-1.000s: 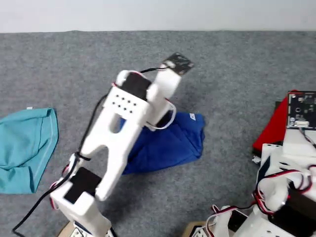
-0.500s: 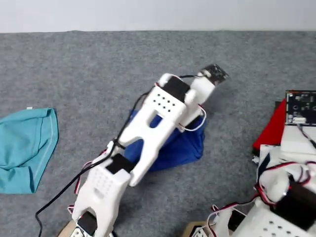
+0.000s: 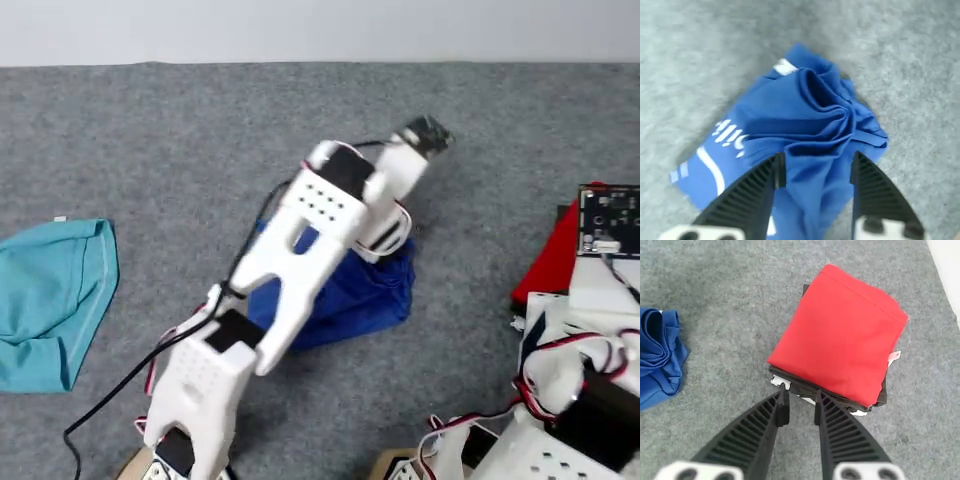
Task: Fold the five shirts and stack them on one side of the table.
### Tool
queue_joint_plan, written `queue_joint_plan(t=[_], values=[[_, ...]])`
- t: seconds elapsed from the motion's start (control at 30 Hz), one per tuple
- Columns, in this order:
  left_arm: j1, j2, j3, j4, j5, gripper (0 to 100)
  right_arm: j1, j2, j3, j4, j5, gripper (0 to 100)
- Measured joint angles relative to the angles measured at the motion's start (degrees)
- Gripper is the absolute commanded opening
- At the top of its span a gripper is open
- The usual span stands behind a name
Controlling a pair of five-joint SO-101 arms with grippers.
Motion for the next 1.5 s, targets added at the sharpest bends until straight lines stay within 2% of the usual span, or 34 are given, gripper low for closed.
queue_joint_plan(t=[0.1, 0.2, 0.23, 0.3, 0.4, 0.53, 0.67, 0.97, 1.23, 1.5], values=[[-3.6, -5.6, 4.2, 0.0, 0.0, 15, -0.1, 0.1, 2.6, -1.9, 0.0, 10.1], [-9.1, -11.8, 10.1, 0.0, 0.0, 2, -4.2, 0.5, 6.2, -3.8, 0.0, 9.9], [-11.1, -14.0, 12.2, 0.0, 0.0, 0, -6.3, 0.8, 7.6, -4.3, -0.2, 9.9], [-14.6, -18.3, 16.4, 0.0, -1.3, 0, -10.7, 1.1, 10.0, -5.9, -2.2, 9.0], [-19.1, -24.8, 22.9, 0.0, -4.6, 0, -17.8, 1.1, 12.9, -9.0, -6.9, 0.9], [-26.0, -33.0, 29.5, 0.0, -6.6, 0, -27.1, 5.2, 14.9, -12.4, -10.8, 0.9], [-33.0, -38.9, 34.3, 0.0, -9.8, 0, -33.1, 13.6, 14.9, -16.2, -14.0, 1.0], [-47.9, -42.1, 43.0, 0.0, -10.9, 0, -46.2, 36.1, 5.9, -23.5, -18.5, 1.5], [-54.0, -42.1, 45.3, 0.0, -11.2, 0, -53.5, 56.3, -5.4, -28.7, -18.6, 1.5], [-54.2, -42.1, 45.3, 0.0, -11.5, 0, -56.1, 75.2, -20.7, -29.0, -18.7, 1.3]])
